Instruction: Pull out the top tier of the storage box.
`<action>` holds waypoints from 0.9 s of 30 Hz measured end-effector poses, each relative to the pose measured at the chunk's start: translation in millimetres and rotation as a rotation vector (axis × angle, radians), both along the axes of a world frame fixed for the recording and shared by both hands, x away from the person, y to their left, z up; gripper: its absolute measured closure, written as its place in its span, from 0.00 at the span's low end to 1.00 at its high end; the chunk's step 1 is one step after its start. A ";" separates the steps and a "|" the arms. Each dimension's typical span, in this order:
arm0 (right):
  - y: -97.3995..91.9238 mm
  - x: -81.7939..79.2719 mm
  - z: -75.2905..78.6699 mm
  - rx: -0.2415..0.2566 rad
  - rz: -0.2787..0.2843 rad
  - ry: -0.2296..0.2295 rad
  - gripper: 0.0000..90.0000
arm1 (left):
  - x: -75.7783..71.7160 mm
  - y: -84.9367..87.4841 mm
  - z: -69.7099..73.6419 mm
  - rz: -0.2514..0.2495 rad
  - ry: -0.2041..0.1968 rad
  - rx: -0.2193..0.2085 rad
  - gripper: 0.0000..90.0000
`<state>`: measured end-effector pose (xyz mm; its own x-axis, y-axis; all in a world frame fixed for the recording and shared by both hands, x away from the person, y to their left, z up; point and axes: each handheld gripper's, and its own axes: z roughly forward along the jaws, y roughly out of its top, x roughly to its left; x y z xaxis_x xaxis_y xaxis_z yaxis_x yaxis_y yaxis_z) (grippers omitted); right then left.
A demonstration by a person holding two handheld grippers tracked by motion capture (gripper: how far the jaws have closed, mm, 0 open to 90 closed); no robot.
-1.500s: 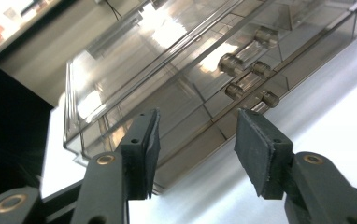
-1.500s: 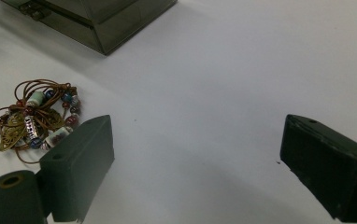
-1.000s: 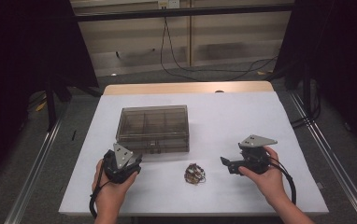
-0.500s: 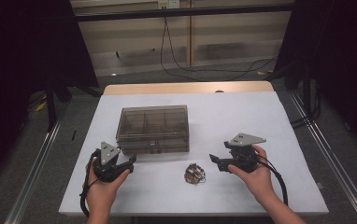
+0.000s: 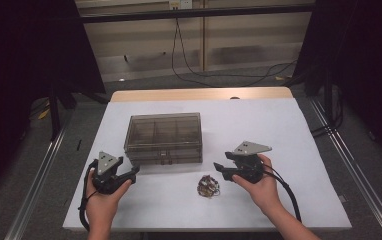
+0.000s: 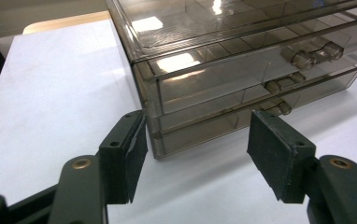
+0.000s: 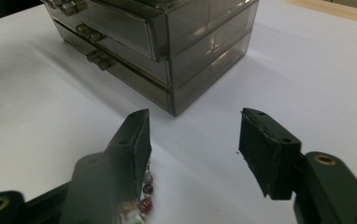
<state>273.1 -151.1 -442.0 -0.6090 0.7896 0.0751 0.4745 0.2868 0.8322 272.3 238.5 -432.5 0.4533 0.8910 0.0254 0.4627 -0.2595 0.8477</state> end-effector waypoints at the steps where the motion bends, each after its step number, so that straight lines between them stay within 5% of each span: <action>1: 1.3 0.6 0.3 0.003 0.003 0.000 0.51 | 0.6 1.0 -0.2 0.005 -0.001 -0.008 0.42; 27: 43.8 21.9 9.4 0.031 0.088 -0.010 0.74 | 12.8 3.0 2.0 -0.042 -0.017 0.003 0.56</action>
<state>295.0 -107.3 -432.6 -0.6766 0.7306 0.0920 0.4403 0.3014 0.8457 285.1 241.5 -430.5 0.4902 0.8709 0.0357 0.4368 -0.2809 0.8546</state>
